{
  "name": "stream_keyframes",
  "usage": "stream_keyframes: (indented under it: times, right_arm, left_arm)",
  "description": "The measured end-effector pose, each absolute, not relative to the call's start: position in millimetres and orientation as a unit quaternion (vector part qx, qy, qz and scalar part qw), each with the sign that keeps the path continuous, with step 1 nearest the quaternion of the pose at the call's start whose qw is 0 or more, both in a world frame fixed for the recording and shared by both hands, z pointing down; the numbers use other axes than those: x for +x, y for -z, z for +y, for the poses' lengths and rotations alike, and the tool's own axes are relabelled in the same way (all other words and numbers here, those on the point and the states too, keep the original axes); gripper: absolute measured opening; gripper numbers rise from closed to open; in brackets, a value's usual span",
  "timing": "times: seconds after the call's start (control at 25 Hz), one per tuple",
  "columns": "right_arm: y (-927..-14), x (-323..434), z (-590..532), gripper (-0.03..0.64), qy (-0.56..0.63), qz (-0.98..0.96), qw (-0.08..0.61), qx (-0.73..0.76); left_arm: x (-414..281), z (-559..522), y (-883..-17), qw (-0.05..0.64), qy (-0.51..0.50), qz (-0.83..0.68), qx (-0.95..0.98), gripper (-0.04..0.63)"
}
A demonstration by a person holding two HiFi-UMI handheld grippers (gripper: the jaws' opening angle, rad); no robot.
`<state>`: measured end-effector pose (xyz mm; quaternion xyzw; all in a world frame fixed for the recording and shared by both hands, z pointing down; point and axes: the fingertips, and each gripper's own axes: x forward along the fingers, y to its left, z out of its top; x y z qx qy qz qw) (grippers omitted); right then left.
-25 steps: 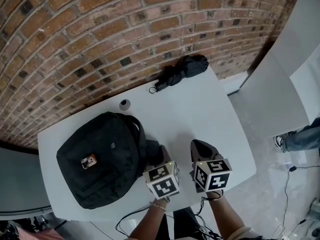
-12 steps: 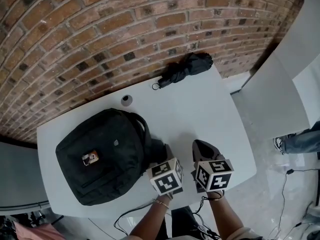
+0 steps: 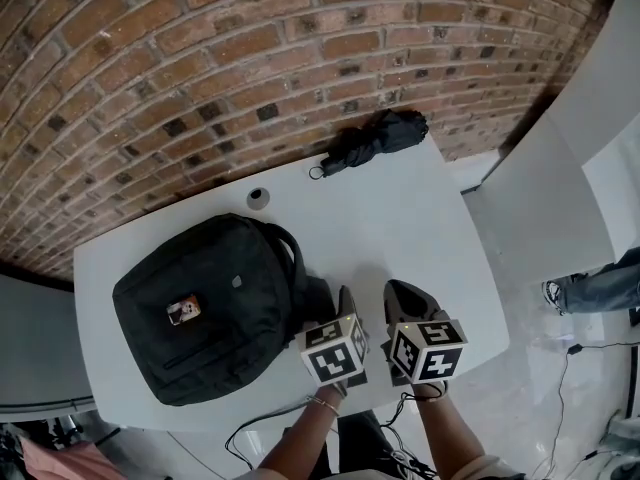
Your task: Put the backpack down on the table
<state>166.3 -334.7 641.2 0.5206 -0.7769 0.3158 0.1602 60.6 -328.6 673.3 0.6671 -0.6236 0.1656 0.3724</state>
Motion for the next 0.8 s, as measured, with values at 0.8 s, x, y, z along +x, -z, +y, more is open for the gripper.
stream_keyframes:
  times: [0.8]
  right_arm:
    - [-631, 180, -307, 0.031, -0.313, -0.769, 0.163, 0.532]
  left_arm:
    - [80, -302, -675, 0.394, -0.154, -0.612, 0.668, 0.313]
